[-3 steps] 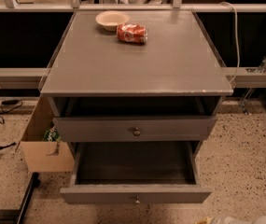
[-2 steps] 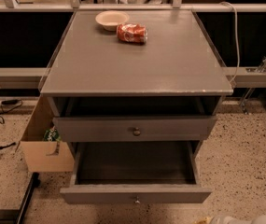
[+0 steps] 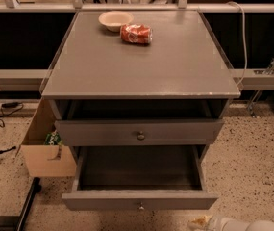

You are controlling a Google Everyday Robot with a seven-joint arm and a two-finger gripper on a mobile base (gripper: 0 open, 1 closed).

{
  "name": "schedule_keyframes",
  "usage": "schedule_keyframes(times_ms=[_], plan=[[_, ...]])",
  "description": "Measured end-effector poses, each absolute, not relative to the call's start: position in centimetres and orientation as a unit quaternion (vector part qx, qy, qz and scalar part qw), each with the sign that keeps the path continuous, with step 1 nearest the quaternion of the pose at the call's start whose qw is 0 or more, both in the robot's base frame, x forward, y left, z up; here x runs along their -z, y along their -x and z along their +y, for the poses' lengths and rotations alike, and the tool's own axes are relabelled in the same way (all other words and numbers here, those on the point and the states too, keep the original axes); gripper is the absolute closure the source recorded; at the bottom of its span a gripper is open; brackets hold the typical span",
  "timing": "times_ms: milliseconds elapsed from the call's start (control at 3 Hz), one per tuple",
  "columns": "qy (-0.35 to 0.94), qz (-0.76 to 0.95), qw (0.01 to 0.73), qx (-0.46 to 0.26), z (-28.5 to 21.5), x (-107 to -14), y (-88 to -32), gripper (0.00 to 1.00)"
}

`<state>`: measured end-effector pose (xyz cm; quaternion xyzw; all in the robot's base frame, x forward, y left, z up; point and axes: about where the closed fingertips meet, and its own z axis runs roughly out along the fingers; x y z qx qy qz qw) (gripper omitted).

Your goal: Close middle drawer

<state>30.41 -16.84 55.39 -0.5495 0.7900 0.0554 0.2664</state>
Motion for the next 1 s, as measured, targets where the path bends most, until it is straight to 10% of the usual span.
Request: schedule_keyframes(times_ms=[1000], plan=[[0.579,0.764,0.278,-0.060,-14.9,-48.0,-34.9,1.00]])
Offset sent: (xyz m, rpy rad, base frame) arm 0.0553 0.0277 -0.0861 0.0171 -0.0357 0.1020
